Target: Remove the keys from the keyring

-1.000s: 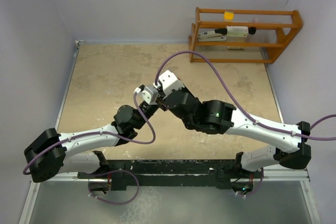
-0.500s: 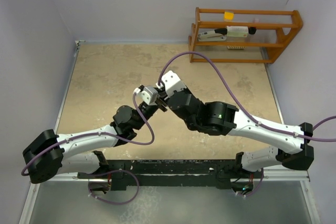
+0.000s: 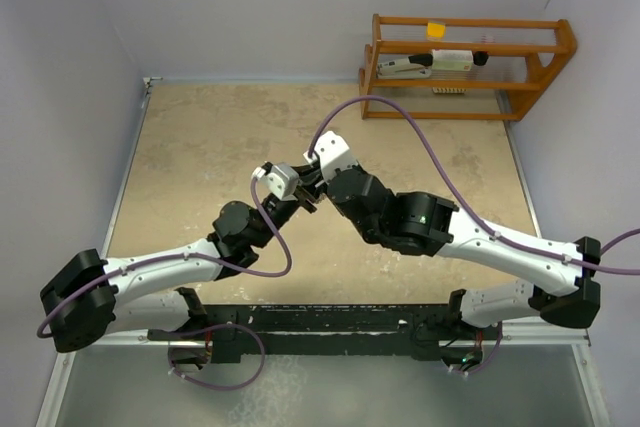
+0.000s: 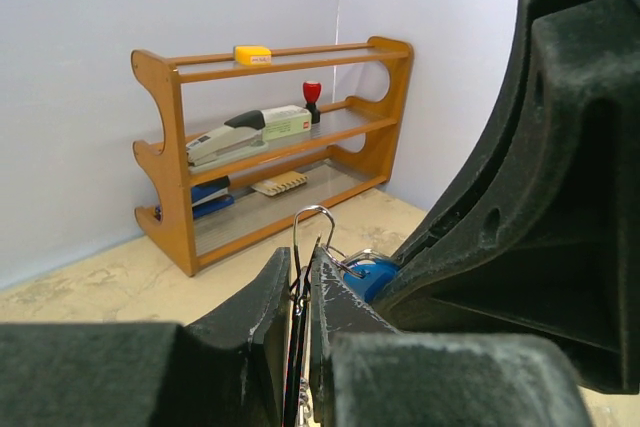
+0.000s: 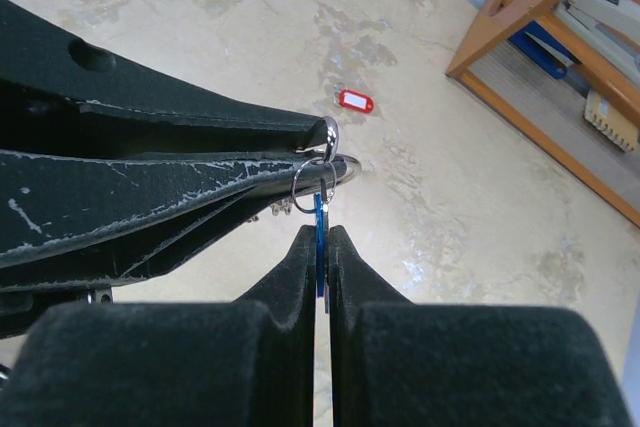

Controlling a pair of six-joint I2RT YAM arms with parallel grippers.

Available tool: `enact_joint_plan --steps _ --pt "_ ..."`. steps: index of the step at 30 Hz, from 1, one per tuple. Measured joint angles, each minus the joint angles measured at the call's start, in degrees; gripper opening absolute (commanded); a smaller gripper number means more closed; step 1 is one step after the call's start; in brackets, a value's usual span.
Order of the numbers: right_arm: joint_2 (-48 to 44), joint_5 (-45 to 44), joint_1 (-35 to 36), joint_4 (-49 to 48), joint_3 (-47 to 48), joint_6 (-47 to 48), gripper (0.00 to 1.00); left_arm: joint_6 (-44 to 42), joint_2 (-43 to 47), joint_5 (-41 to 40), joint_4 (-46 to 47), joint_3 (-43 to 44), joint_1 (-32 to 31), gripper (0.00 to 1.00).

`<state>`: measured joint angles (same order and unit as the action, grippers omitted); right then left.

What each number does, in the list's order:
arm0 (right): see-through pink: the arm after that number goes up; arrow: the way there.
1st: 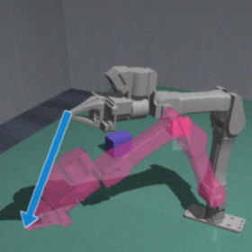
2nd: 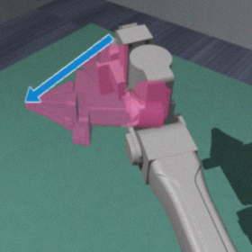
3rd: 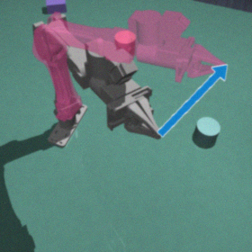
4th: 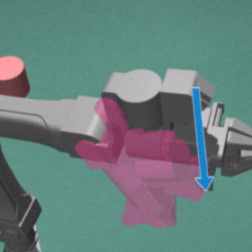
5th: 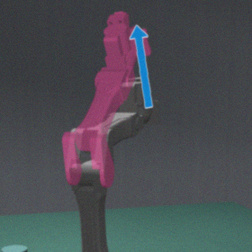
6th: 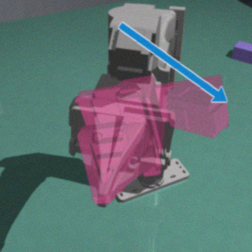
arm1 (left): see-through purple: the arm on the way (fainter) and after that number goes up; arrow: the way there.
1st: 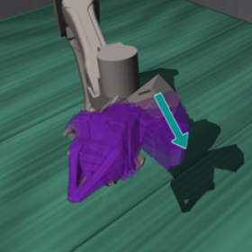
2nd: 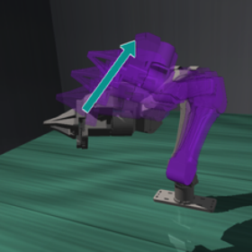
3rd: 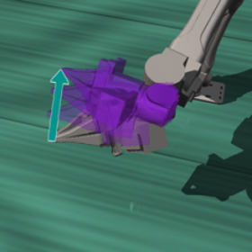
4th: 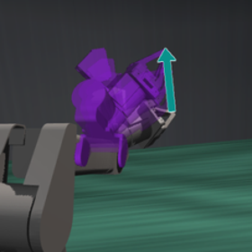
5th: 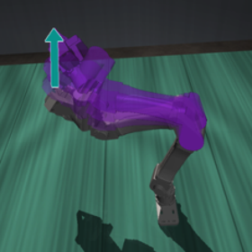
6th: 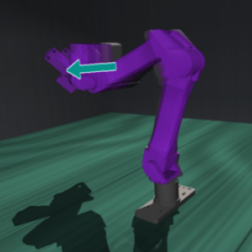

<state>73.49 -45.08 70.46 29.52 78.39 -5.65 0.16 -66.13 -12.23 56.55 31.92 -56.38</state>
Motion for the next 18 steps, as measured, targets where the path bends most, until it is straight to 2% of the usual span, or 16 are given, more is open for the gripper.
enact_joint_plan --steps 4,11,18 --pt "-1.11 3.06 -1.75 -1.16 -0.9 0.02 0.0 -0.04 0.87 -0.37 -0.87 0.0 0.0 0.0" --pt "-1.81 6.99 -6.73 0.42 -3.63 -0.02 0.0 -0.5 4.81 -2.03 2.73 0.0 0.22 0.0" --pt "-3.41 7.04 -8.79 0.98 -4.72 0.04 0.0 -1.49 5.05 -3.56 1.2 0.0 0.35 0.0"
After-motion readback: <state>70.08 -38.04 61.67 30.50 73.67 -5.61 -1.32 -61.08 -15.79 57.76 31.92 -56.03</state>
